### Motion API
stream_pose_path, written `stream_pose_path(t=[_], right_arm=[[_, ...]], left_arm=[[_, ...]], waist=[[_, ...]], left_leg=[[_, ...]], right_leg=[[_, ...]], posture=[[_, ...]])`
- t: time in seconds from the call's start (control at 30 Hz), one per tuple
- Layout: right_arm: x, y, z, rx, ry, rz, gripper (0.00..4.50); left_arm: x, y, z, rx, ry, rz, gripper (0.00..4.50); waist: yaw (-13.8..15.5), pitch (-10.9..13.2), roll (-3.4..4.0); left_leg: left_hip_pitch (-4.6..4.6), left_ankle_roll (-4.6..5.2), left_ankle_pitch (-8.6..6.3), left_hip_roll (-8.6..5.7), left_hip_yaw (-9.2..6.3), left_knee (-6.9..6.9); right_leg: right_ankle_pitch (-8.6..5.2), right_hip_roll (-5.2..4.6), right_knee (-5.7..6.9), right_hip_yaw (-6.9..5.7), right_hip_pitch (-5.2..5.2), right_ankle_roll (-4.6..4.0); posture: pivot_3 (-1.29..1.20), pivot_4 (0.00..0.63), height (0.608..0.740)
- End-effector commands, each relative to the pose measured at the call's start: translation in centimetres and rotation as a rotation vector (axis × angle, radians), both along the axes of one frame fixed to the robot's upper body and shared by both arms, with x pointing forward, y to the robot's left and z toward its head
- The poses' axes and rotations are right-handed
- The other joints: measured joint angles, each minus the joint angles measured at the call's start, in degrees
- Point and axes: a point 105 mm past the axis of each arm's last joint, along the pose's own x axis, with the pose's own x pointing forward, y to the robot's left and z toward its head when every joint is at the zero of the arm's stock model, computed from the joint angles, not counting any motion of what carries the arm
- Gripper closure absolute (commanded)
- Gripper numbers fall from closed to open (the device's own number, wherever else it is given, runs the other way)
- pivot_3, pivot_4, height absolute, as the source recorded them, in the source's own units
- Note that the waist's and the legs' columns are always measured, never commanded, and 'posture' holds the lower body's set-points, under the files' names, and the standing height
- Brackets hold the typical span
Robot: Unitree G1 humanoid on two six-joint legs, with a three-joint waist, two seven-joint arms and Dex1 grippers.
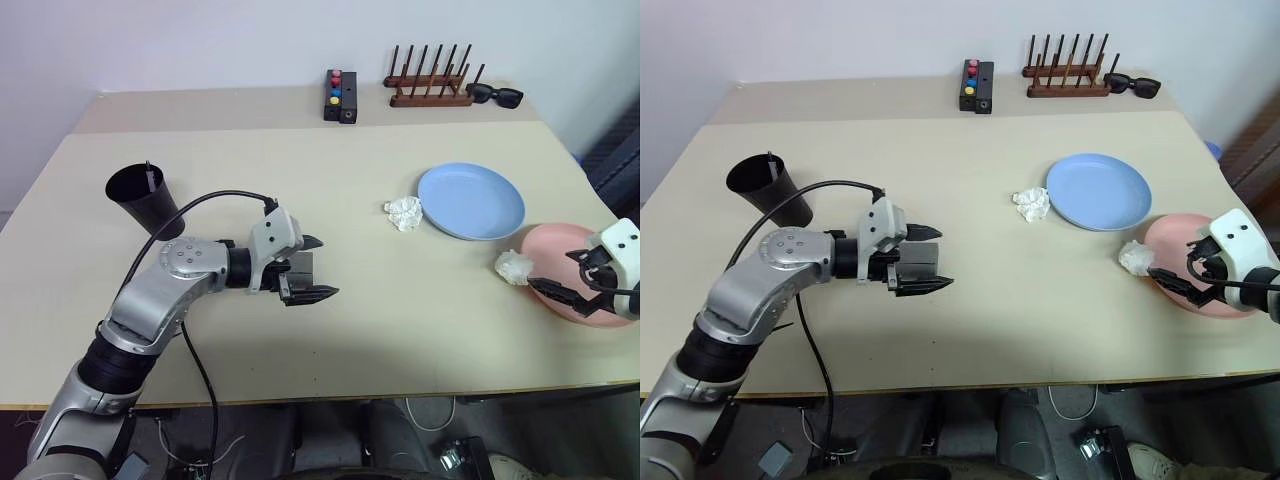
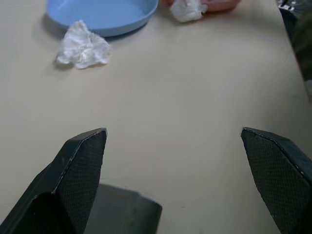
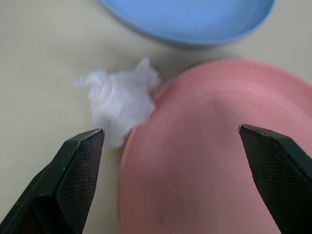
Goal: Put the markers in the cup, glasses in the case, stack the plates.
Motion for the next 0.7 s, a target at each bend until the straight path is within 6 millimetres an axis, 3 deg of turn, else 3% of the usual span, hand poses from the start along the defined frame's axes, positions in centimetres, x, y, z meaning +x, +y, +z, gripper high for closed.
stream_pose_path(t=[0.03,0.7], right_arm=[[-0.5,-0.1,1.6,-0.020,-0.017,0.015,0.00],[-0.4,-1.8,-2.5,-0.019,0.094,-0.003,0.00]], left_arm=[[0.3,-0.6,0.9,-0.009,-0.057,-0.014,0.02],[0.5,-0.9,1.2,-0.017,-0.081,0.007,0.02]], waist=[[0.3,0.0,0.01],[0.4,0.0,0.00]], left_leg=[[0.00,0.01,0.00,0.00,0.00,0.00],[0.02,-0.04,0.02,-0.01,0.00,0.02]], right_leg=[[0.00,0.00,0.00,0.00,0.00,0.00],[0.00,0.00,-0.02,-0.01,0.04,0.00]], posture=[[0.00,0.150,0.740],[0.00,0.150,0.740]])
